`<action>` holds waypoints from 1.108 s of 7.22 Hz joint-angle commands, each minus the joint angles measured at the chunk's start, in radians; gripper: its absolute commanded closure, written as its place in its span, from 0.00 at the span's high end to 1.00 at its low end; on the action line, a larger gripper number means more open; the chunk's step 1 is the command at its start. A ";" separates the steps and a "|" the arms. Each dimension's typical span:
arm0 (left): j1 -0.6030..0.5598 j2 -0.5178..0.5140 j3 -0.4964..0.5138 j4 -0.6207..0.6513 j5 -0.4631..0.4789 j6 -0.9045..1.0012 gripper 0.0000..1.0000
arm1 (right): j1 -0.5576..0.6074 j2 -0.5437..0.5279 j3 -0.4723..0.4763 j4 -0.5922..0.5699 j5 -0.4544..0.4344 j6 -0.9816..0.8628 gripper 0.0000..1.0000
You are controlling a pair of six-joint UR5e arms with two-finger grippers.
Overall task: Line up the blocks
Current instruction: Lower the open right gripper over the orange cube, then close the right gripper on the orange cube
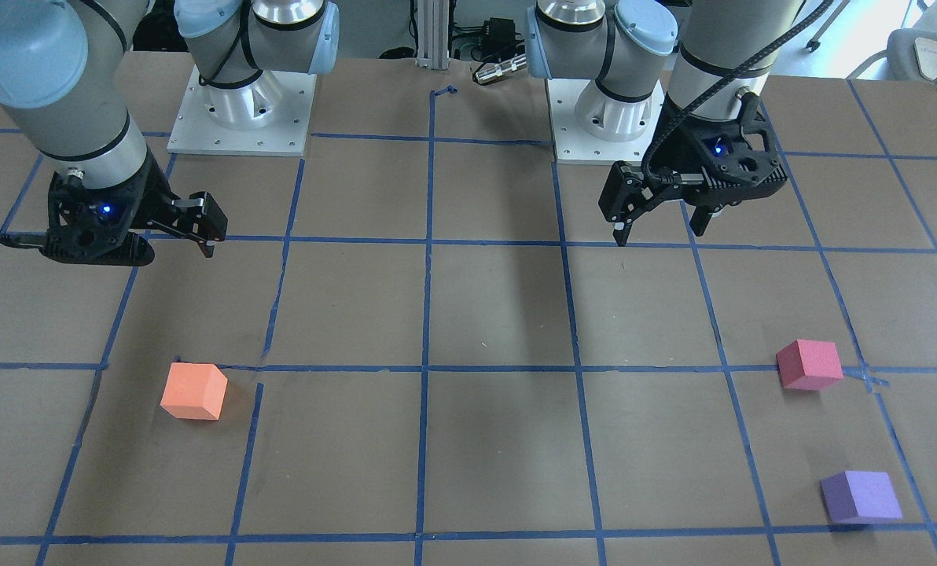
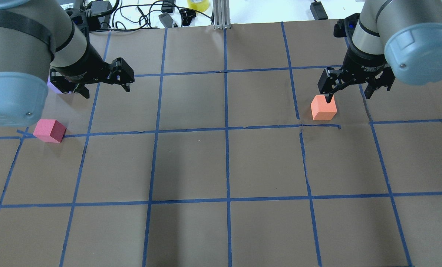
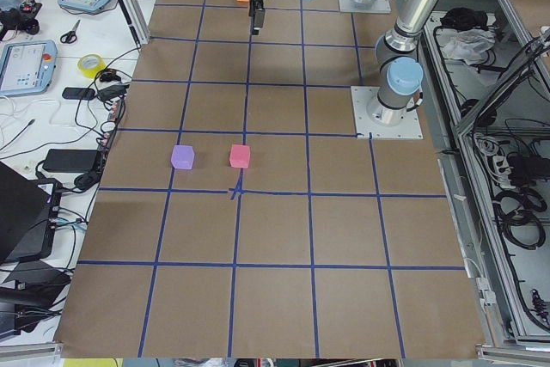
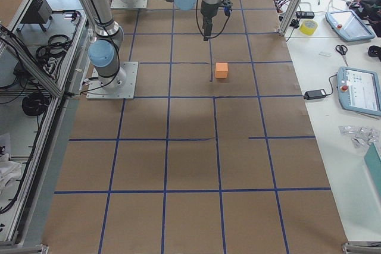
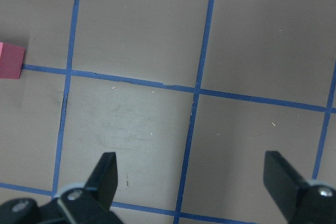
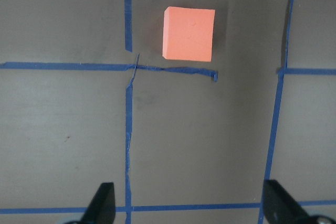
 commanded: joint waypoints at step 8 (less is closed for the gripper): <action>0.000 0.002 -0.009 -0.001 0.000 0.002 1.00 | -0.050 0.278 0.117 -0.493 0.048 0.019 1.00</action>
